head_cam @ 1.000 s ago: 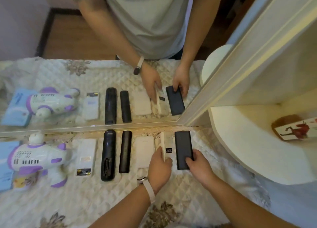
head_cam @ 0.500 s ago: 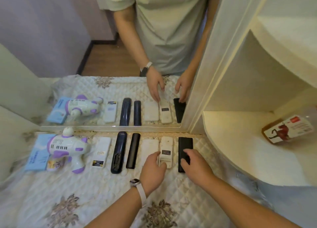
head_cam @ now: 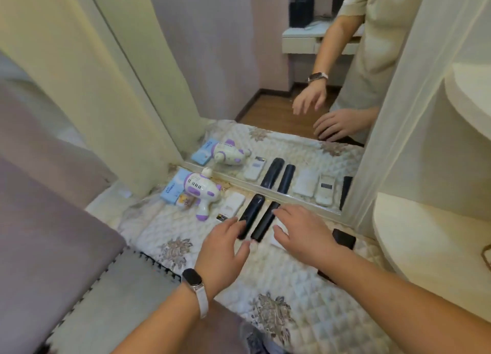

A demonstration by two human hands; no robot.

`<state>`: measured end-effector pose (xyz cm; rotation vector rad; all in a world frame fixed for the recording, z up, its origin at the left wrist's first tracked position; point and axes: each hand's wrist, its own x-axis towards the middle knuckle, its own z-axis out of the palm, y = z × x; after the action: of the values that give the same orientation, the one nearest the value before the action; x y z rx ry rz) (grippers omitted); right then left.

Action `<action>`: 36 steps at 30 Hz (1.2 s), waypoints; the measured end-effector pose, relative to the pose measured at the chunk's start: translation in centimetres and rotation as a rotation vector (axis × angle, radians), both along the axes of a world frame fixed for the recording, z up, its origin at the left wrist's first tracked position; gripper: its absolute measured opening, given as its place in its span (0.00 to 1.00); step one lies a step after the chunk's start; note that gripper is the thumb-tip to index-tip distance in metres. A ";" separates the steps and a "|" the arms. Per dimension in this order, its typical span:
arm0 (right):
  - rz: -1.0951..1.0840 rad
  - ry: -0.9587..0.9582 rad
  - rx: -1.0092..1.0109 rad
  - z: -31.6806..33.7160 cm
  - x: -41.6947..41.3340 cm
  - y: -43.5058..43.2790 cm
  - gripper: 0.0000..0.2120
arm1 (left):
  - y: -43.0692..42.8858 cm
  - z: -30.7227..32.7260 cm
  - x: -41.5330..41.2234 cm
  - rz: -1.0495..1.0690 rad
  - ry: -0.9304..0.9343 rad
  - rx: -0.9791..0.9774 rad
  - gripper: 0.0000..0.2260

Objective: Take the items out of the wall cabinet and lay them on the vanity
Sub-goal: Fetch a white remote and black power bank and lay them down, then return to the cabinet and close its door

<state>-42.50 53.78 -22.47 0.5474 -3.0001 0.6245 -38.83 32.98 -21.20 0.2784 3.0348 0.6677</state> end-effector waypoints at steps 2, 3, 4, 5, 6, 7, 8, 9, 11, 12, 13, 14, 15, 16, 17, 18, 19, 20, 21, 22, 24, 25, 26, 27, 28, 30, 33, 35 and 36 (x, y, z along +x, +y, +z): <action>0.085 0.067 0.015 1.5 -0.1 -2.4 0.20 | -2.5 1.1 1.5 0.074 0.053 -0.067 0.21; 0.126 0.094 0.024 2.2 0.0 -3.6 0.20 | -3.7 1.8 2.3 0.108 0.078 -0.096 0.22; 0.167 0.113 0.031 2.8 0.2 -4.9 0.19 | -4.9 2.4 3.2 0.141 0.103 -0.122 0.22; 0.209 0.132 0.037 3.4 0.5 -6.3 0.20 | -6.0 3.0 4.1 0.173 0.133 -0.143 0.23; 0.250 0.151 0.040 4.0 0.8 -7.6 0.20 | -7.3 3.5 5.0 0.206 0.164 -0.161 0.23; 0.284 0.170 0.045 4.6 1.2 -9.0 0.20 | -8.4 4.0 5.9 0.239 0.185 -0.179 0.24; 0.312 0.187 0.055 5.2 1.6 -10.3 0.21 | -9.6 4.6 6.8 0.272 0.197 -0.194 0.23; 0.335 0.207 0.061 5.8 2.0 -11.7 0.21 | -10.8 5.0 7.7 0.300 0.208 -0.208 0.23; 0.381 0.252 0.062 6.9 3.2 -14.2 0.21 | -13.3 5.5 9.5 0.342 0.229 -0.225 0.23; 0.401 0.265 0.061 7.3 3.9 -15.6 0.20 | -14.5 5.8 10.5 0.359 0.231 -0.227 0.24; 0.418 0.275 0.063 7.7 4.6 -17.0 0.19 | -15.8 6.1 11.5 0.376 0.232 -0.228 0.24; 0.430 0.289 0.065 8.0 5.3 -18.4 0.18 | -17.1 6.4 12.5 0.395 0.235 -0.230 0.23; 0.445 0.306 0.066 8.3 6.1 -19.9 0.18 | -18.5 6.7 13.6 0.419 0.237 -0.232 0.22; 0.463 0.319 0.067 8.6 6.9 -21.6 0.18 | -20.0 7.0 14.8 0.442 0.241 -0.233 0.22; 0.479 0.327 0.071 8.9 7.7 -23.3 0.18 | -21.5 7.3 16.1 0.462 0.246 -0.233 0.22; 0.492 0.332 0.074 9.3 8.6 -25.0 0.18 | -23.2 7.6 17.4 0.478 0.251 -0.238 0.23; 0.506 0.335 0.078 9.7 9.6 -26.9 0.18 | -24.9 7.9 18.7 0.497 0.256 -0.244 0.23; 0.522 0.338 0.077 10.1 10.7 -28.8 0.19 | -26.7 8.1 20.0 0.516 0.262 -0.248 0.23; 0.538 0.344 0.072 10.5 11.8 -30.8 0.20 | -28.6 8.3 21.3 0.535 0.266 -0.248 0.23; 0.559 0.344 0.068 10.8 12.9 -32.9 0.21 | -30.4 8.6 22.6 0.557 0.275 -0.251 0.23; 0.598 0.371 0.061 11.5 15.0 -36.8 0.21 | -33.6 9.0 25.0 0.596 0.292 -0.253 0.22; 0.620 0.382 0.056 11.7 16.0 -38.7 0.21 | -35.1 9.2 26.2 0.617 0.301 -0.258 0.22; 0.633 0.386 0.057 12.0 16.7 -40.1 0.22 | -36.2 9.3 27.1 0.627 0.318 -0.264 0.22; 0.661 0.404 0.061 12.2 18.0 -42.6 0.22 | -38.2 9.4 28.8 0.654 0.328 -0.268 0.22; 0.689 0.428 0.066 12.4 19.1 -45.0 0.22 | -40.1 9.5 30.4 0.681 0.328 -0.271 0.22; 0.747 0.451 0.067 13.0 21.0 -49.2 0.22 | -43.6 9.6 33.3 0.732 0.344 -0.289 0.22; 0.818 0.485 0.038 13.9 23.5 -54.7 0.21 | -47.9 10.2 37.4 0.816 0.352 -0.303 0.24; 0.862 0.499 0.020 14.4 25.3 -57.8 0.21 | -50.2 10.5 39.9 0.871 0.362 -0.314 0.24; 0.887 0.503 0.011 14.6 26.2 -59.2 0.22 | -51.1 10.6 41.0 0.896 0.365 -0.322 0.24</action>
<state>-16.34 -5.40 -7.88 1.7468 -2.1850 0.3819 2.14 -18.14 -10.58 -1.1333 3.4402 0.0973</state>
